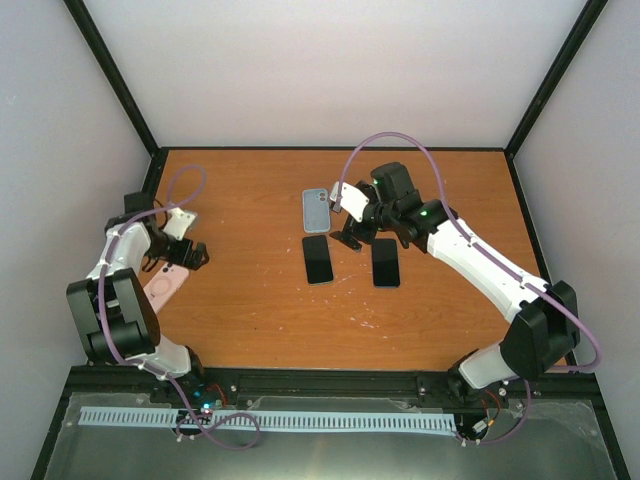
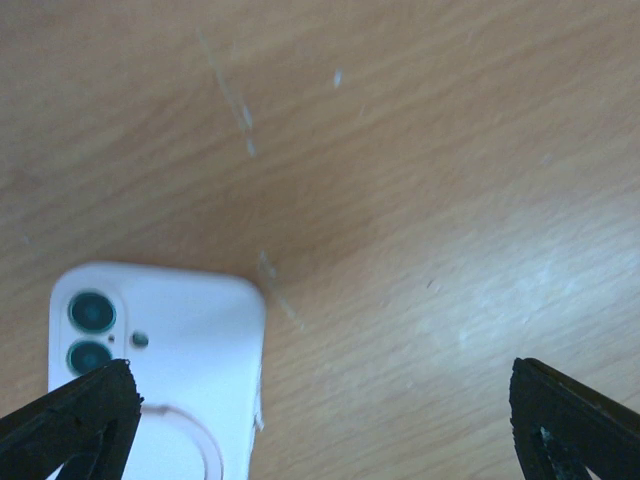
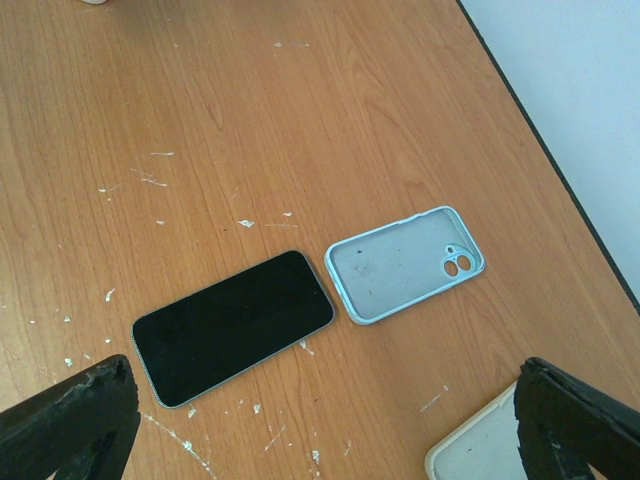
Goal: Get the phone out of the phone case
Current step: Pick up the phone at the center of the board.
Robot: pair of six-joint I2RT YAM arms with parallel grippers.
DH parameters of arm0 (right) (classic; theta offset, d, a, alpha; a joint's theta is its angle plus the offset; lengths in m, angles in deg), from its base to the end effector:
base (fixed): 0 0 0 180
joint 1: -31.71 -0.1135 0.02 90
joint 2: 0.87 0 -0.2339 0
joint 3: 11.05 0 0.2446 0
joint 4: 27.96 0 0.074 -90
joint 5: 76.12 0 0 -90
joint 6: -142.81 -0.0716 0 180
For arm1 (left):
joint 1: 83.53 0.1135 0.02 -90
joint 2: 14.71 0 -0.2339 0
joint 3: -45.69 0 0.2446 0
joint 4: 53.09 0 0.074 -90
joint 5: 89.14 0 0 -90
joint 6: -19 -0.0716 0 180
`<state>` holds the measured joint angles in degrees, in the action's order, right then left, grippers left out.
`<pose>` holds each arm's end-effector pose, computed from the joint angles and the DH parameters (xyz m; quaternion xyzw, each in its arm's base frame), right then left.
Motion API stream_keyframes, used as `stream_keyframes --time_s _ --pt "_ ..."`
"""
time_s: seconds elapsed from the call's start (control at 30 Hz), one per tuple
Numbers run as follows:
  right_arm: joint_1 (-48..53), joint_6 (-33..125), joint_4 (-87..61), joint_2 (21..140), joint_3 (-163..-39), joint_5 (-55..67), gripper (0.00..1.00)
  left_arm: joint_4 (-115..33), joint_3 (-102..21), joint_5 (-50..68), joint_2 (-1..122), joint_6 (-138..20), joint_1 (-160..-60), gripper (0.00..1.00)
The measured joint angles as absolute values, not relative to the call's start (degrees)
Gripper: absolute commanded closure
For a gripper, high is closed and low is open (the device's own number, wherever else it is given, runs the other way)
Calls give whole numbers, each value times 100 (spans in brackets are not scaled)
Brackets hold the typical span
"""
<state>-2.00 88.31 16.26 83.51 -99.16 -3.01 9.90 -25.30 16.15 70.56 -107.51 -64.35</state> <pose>0.2792 0.2113 0.2697 -0.5608 0.7044 0.1269 0.4162 0.2605 0.0706 0.1467 0.1630 0.9715 -0.0656 0.1589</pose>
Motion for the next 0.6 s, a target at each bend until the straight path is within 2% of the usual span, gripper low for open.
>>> stream_keyframes --time_s 0.6 --pt "-196 9052 1934 8729 -10396 -416 0 830 -2115 596 7423 -12403 -5512 0"
